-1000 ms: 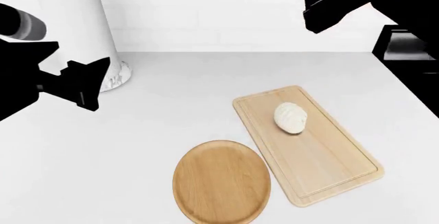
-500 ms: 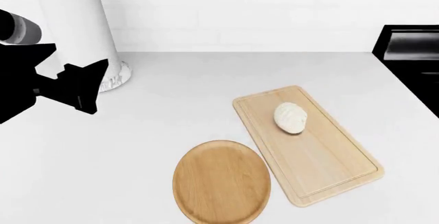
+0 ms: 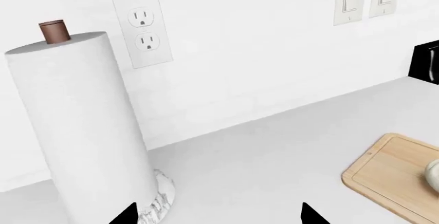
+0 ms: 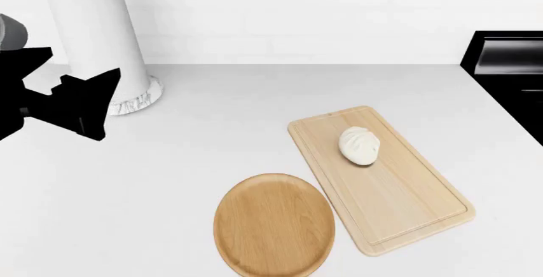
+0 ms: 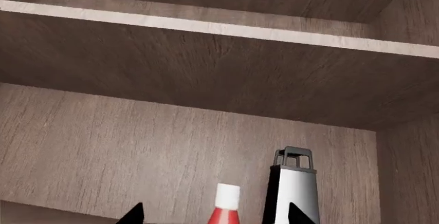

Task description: Pick the dumpling from the plate and place it on the cutting board. Then pick the condiment bottle from the cabinet and place it next to the cutting board.

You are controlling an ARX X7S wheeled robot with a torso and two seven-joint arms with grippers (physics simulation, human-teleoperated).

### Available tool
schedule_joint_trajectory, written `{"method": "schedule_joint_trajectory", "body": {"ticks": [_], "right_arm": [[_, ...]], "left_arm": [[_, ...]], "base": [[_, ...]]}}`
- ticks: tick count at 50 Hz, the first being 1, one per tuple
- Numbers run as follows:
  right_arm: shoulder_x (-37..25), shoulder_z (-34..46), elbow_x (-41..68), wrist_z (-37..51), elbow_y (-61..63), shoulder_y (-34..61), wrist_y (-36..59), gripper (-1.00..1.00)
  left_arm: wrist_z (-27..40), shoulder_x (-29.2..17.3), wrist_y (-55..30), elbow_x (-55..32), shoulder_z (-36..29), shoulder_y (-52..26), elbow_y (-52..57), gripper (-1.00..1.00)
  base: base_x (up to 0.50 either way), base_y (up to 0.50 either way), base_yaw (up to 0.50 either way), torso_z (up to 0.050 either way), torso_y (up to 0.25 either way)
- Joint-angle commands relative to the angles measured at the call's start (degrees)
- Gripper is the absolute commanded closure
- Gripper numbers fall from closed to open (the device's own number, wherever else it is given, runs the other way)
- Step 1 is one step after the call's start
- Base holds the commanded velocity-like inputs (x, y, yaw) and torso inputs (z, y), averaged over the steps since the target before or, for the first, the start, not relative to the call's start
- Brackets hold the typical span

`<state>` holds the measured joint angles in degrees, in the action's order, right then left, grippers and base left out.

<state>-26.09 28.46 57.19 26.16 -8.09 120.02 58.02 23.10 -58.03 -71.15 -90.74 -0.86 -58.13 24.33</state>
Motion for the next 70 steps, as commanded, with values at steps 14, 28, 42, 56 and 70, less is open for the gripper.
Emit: {"method": "schedule_joint_trajectory", "body": {"ticks": [14,28,42,56,70], "right_arm": [[15.39,-6.08,-26.03,-18.90,-39.79,14.96,-3.70,-1.00],[23.94,-27.32,-54.80,-29.49,-56.80,14.97,-13.26,-1.00],[22.85,-28.45,-56.13,-32.90,-61.54,14.97,-16.23,-1.00],[23.24,-27.88,-57.19,-34.24,-66.90,14.53,-21.79,-1.00],[23.10,-27.48,-57.21,-33.75,-66.90,13.85,-22.22,-1.00]], "left_arm": [[1.49,-2.22,-0.60,-3.87,0.14,-3.52,0.48,-1.00],[0.49,-3.43,0.71,-3.66,2.01,-0.70,1.19,-1.00],[-1.93,-2.22,1.26,-0.33,0.65,-1.44,-0.72,-1.00],[-5.59,-0.76,3.72,5.08,-0.26,-1.35,-2.14,-1.00],[-5.09,-1.01,3.92,4.43,-0.15,-0.85,-2.31,-1.00]], "base": [[0.00,0.00,0.00,0.000,0.000],[0.00,0.00,0.00,0.000,0.000],[0.00,0.00,0.00,0.000,0.000],[0.00,0.00,0.00,0.000,-0.044],[0.00,0.00,0.00,0.000,-0.089]]}}
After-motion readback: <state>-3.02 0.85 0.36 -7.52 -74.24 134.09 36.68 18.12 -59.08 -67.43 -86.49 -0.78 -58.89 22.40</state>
